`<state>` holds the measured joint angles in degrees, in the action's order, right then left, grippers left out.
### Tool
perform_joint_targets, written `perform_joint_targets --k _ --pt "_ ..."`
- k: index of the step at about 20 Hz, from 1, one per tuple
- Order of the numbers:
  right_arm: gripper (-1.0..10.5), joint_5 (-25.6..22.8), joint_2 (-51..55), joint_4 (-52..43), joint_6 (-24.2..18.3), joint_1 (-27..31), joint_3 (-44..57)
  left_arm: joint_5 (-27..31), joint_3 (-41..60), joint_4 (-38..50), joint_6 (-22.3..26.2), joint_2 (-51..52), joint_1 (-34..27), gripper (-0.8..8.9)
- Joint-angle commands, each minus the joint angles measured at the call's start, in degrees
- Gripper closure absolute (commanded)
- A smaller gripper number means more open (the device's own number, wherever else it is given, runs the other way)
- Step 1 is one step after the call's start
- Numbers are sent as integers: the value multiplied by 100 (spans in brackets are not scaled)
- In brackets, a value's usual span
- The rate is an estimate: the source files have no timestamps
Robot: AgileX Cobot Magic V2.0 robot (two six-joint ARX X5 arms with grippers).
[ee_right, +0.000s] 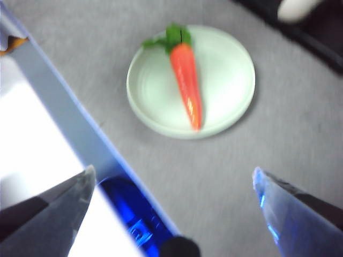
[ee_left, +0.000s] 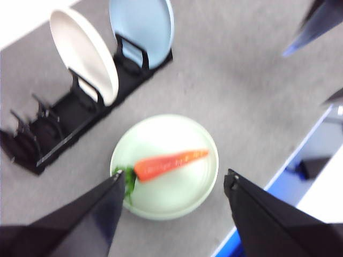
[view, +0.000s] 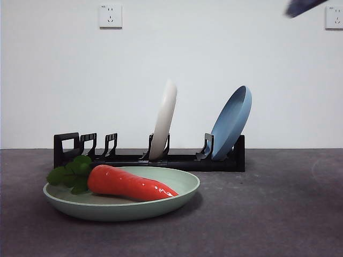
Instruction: Take the green plate from the plate rack,put the plate on the table,take the carrot from the table,put the carrot in the plate
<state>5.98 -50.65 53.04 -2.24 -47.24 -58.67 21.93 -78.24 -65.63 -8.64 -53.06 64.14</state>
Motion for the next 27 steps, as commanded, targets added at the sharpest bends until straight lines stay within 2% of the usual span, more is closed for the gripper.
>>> perform_joint_targets --k 1,3,7,27 --pt "542 9 175 232 345 -20 15 -26 9 -142 -37 7 0 506" --pt "684 9 284 426 439 -20 15 -199 9 -275 -39 7 0 577" --pt "957 7 354 662 437 -17 15 -470 9 -393 -39 7 0 837" --pt "942 -15 385 704 457 -17 15 -420 9 -387 -37 7 0 816"
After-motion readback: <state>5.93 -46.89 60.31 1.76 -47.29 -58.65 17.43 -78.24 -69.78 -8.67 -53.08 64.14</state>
